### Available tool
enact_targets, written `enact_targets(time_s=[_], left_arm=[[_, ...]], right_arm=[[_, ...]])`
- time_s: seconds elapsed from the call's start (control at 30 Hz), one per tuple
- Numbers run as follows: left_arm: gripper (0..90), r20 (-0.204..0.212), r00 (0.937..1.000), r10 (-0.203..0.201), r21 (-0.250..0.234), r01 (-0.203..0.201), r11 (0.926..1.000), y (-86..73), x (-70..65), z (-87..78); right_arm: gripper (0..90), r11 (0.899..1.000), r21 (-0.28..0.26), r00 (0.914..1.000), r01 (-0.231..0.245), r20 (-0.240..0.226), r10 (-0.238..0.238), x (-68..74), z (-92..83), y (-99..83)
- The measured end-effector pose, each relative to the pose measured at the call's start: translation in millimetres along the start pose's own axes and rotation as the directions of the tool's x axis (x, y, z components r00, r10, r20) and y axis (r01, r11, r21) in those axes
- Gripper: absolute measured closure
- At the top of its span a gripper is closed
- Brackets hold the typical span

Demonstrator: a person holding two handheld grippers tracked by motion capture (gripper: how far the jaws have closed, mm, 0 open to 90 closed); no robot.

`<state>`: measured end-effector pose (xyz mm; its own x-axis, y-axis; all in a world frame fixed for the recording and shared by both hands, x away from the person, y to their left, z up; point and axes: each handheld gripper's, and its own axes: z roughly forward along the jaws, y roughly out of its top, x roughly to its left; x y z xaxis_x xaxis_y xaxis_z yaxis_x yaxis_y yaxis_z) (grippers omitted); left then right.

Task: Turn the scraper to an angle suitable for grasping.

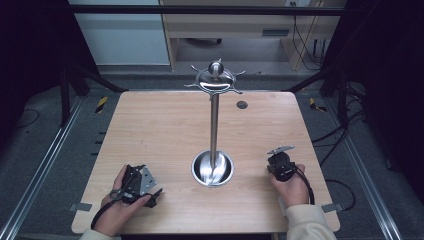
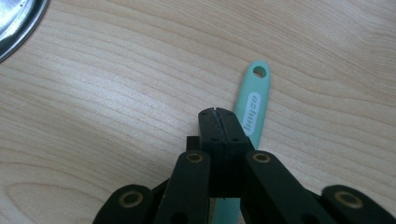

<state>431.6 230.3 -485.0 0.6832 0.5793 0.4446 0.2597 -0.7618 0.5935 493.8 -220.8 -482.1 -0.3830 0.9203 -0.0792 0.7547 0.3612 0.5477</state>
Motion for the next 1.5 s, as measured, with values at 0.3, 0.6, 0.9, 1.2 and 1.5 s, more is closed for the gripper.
enact_targets(time_s=[0.3, 0.6, 0.9, 1.2, 1.5], left_arm=[[3.2, 0.004, 1.0000, -0.008, 0.007, 0.008, 0.9999, -0.8, 0.5, 1.1], [3.2, -0.019, 0.9994, -0.030, 0.006, 0.030, 0.9995, -8.2, 2.8, -5.7], [3.2, -0.022, 0.9996, -0.016, 0.018, 0.017, 0.9997, -5.5, -1.2, -5.3], [3.2, -0.021, 0.9993, -0.031, 0.021, 0.031, 0.9993, -9.7, 1.0, -6.2], [3.2, -0.019, 0.9994, -0.029, 0.007, 0.029, 0.9996, -8.2, 0.6, -7.9]], right_arm=[[89.1, 0.996, -0.084, 0.9997, -0.021, -0.009, 0.021, -3.8, -8.9, -0.3], [87.0, 0.991, -0.125, 0.9988, -0.048, -0.001, 0.048, -5.0, -16.9, 4.9], [80.7, 0.995, -0.059, 0.9971, -0.075, 0.005, 0.076, -10.6, -36.4, 21.6], [69.5, 0.987, 0.086, 0.9902, -0.139, 0.008, 0.139, -19.2, -33.7, 36.4], [62.2, 0.975, 0.169, 0.9897, -0.141, 0.003, 0.143, -17.0, -26.5, 33.7]])
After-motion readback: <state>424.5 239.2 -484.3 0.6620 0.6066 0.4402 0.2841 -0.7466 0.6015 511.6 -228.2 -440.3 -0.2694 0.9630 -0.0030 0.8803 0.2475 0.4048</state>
